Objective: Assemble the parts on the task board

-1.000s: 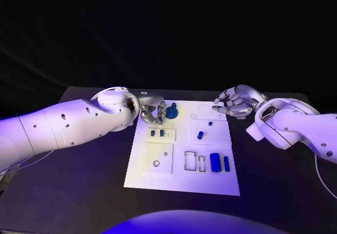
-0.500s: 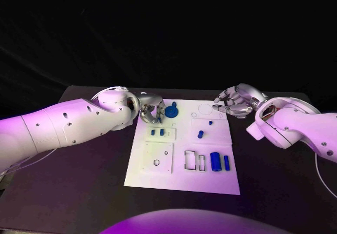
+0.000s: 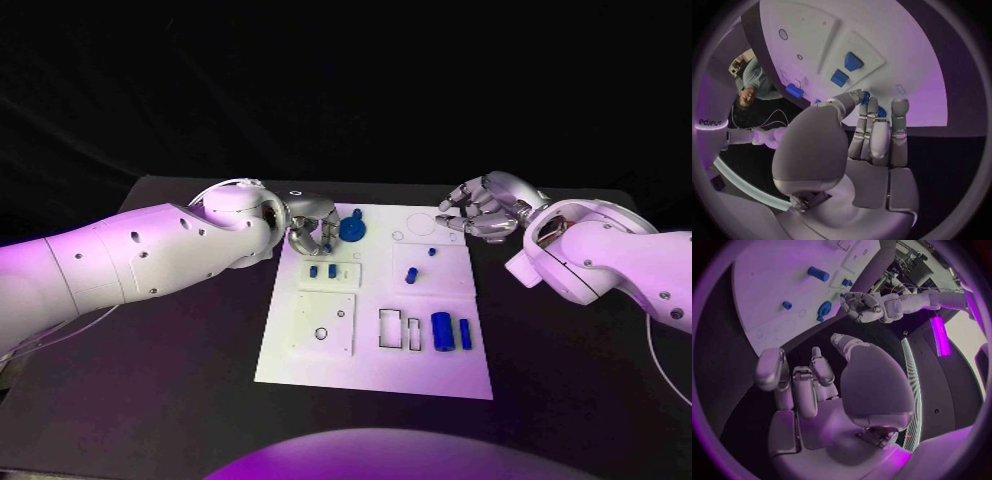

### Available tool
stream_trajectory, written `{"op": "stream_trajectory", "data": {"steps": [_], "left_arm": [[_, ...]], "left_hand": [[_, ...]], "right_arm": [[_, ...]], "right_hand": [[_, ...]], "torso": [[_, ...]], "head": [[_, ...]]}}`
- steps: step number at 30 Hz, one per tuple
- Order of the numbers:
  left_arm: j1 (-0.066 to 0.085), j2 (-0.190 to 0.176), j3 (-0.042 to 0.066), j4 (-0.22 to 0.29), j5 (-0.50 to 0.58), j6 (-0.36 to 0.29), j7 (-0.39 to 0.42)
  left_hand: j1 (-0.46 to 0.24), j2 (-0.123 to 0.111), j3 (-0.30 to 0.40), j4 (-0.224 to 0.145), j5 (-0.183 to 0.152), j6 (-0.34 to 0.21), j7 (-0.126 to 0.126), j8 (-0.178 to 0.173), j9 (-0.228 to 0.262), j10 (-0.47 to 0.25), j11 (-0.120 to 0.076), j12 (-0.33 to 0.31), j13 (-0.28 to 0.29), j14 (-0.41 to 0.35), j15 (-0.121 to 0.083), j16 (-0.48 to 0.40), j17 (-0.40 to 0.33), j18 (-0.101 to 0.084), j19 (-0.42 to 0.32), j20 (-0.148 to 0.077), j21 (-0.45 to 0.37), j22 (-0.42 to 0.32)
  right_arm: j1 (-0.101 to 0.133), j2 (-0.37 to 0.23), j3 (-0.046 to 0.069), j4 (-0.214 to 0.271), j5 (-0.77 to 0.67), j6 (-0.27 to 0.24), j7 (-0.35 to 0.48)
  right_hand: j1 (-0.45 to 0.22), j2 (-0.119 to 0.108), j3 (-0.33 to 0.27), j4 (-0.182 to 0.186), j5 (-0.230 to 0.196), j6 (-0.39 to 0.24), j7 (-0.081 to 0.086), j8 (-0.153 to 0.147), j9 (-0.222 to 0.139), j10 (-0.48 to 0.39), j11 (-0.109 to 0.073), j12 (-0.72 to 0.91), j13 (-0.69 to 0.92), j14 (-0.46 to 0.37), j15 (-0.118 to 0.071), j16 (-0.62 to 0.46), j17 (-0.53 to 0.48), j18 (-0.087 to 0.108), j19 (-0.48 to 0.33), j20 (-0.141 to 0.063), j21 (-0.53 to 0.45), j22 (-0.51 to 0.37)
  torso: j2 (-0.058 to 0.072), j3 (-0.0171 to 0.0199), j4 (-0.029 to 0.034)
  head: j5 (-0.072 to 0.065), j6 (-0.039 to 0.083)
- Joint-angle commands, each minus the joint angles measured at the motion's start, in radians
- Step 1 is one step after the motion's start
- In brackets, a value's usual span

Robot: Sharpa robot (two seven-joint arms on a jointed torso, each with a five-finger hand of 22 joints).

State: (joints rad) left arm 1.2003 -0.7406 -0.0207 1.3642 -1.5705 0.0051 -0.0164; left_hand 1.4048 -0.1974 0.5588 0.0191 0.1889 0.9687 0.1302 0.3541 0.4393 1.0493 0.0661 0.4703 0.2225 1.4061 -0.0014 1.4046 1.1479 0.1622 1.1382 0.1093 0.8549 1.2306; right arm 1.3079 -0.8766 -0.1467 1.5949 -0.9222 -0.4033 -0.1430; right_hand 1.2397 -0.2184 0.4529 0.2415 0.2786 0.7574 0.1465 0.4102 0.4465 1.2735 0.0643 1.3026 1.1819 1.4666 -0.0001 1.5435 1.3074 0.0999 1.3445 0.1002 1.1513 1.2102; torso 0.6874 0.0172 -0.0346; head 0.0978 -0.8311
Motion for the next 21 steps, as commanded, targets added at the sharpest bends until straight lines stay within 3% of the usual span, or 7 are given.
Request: {"op": "stream_trajectory", "data": {"steps": [1, 21], "left_arm": [[0.0, 0.004, 0.0, 0.0, 0.011, 0.018, 0.006], [0.0, 0.008, -0.001, -0.005, 0.011, 0.045, -0.008]], "left_hand": [[-0.01, 0.001, 0.0, -0.004, -0.007, 0.003, 0.0, -0.003, 0.001, 0.005, 0.0, -0.006, -0.001, -0.004, 0.002, 0.0, -0.001, -0.01, -0.009, -0.002, -0.004, -0.001], [-0.016, 0.0, -0.001, -0.004, -0.011, 0.002, 0.0, -0.007, 0.001, 0.004, 0.001, -0.009, -0.003, -0.006, 0.003, 0.0, -0.003, -0.01, -0.013, -0.001, -0.01, -0.001]], "right_arm": [[-0.001, 0.0, 0.0, 0.002, -0.006, 0.008, 0.007], [-0.001, 0.001, 0.0, 0.0, -0.006, 0.008, 0.007]], "right_hand": [[-0.003, 0.004, 0.0, 0.005, 0.0, 0.0, -0.001, 0.006, 0.001, -0.006, -0.001, -0.003, 0.0, 0.084, -0.008, -0.005, 0.193, 0.007, -0.007, -0.002, -0.004, 0.0], [-0.003, 0.004, 0.0, 0.005, 0.0, 0.0, -0.001, 0.006, 0.001, -0.006, -0.001, -0.003, 0.0, 0.084, -0.008, -0.005, 0.193, 0.007, -0.007, -0.002, -0.004, 0.0]], "torso": [[0.0, -0.0005, -0.0003], [0.0, -0.0006, 0.0001]], "head": [[0.0, -0.001], [0.0, -0.006]]}}
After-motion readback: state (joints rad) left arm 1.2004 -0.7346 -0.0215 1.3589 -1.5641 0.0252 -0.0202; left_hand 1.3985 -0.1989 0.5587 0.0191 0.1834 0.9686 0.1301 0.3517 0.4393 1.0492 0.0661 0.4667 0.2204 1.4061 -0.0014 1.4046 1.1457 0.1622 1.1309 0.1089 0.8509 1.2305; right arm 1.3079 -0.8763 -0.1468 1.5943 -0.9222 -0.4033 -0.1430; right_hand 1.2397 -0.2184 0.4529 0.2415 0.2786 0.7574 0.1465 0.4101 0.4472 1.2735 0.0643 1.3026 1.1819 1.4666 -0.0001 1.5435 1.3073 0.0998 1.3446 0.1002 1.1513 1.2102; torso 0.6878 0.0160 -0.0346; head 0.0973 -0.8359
